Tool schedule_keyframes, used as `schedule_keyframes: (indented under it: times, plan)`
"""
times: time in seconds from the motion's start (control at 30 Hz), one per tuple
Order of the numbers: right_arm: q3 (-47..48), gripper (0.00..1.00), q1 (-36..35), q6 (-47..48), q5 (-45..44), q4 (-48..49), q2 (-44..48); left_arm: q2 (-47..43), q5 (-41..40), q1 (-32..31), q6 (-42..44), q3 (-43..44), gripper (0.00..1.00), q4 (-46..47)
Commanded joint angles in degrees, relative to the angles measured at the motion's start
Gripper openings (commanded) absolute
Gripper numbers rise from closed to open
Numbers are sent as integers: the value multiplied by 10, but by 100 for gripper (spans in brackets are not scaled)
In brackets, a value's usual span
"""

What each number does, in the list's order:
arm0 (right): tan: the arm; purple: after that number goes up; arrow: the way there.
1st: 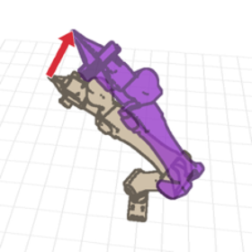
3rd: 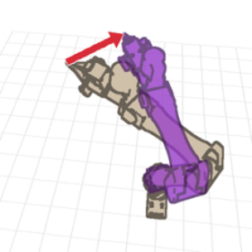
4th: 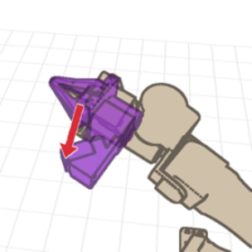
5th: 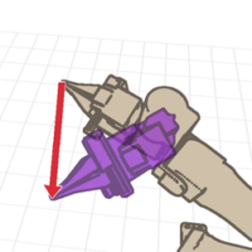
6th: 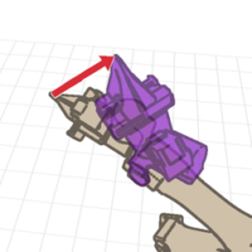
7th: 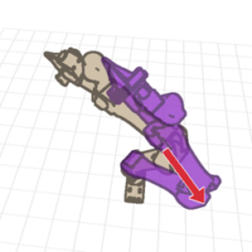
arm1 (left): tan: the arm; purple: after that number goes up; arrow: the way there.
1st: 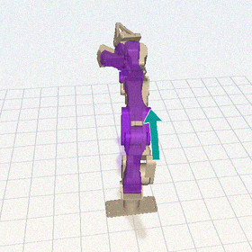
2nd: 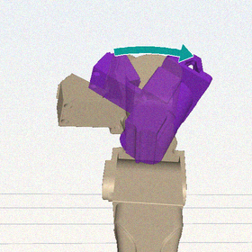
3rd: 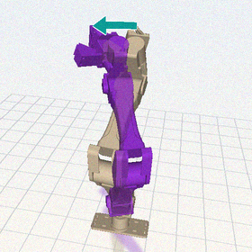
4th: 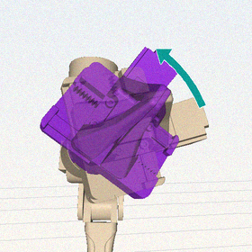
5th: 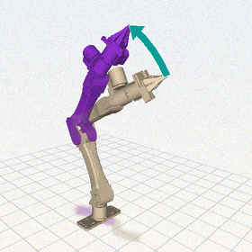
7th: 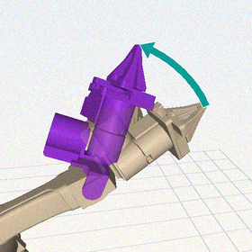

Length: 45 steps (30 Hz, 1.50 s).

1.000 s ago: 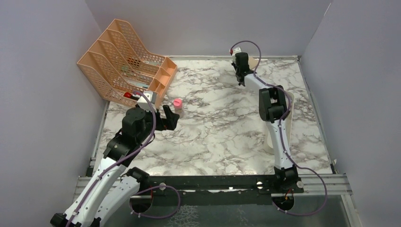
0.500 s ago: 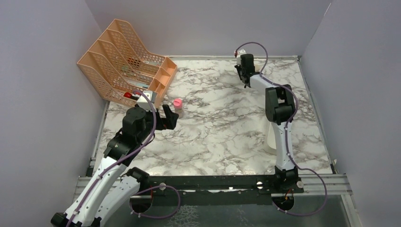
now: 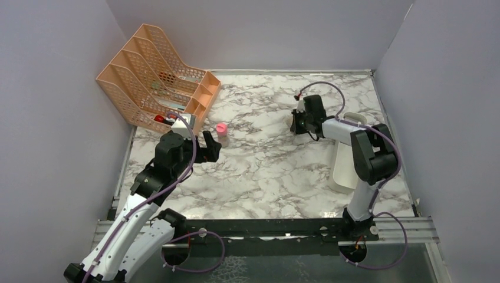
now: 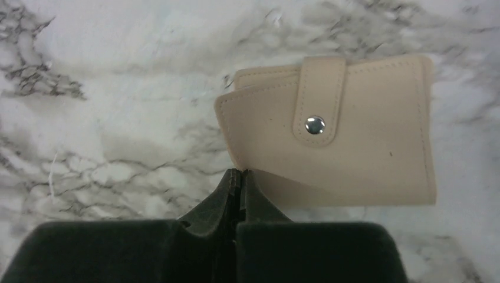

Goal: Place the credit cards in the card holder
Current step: Move the card holder to the center of the board.

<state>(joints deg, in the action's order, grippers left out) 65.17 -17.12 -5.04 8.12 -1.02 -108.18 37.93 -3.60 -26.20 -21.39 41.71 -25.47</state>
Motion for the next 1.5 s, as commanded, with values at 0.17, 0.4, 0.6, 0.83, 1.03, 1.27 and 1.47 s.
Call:
schedule_keyframes:
  times: [0.17,0.4,0.6,0.83,1.03,1.27,1.47]
  plan:
    - [-127,1,-117,-160,-16,-110,142,-4,5,4,0,6,98,-1]
    - [-200,5,-217,-298,-17,-102,204,-10,7,4,0,4,98,-1]
    - [-182,33,-241,-275,-17,-104,229,-4,9,4,0,4,98,-1]
    - [-118,41,-241,-191,-159,-185,219,1,13,4,0,3,98,-2]
    - [-95,40,-241,-179,-194,-209,175,0,13,4,0,3,98,-1]
    - [-90,41,-241,-189,-208,-228,146,1,12,4,0,3,98,-2]
    - [-100,42,-241,-194,-197,-225,132,5,16,4,0,2,98,-1]
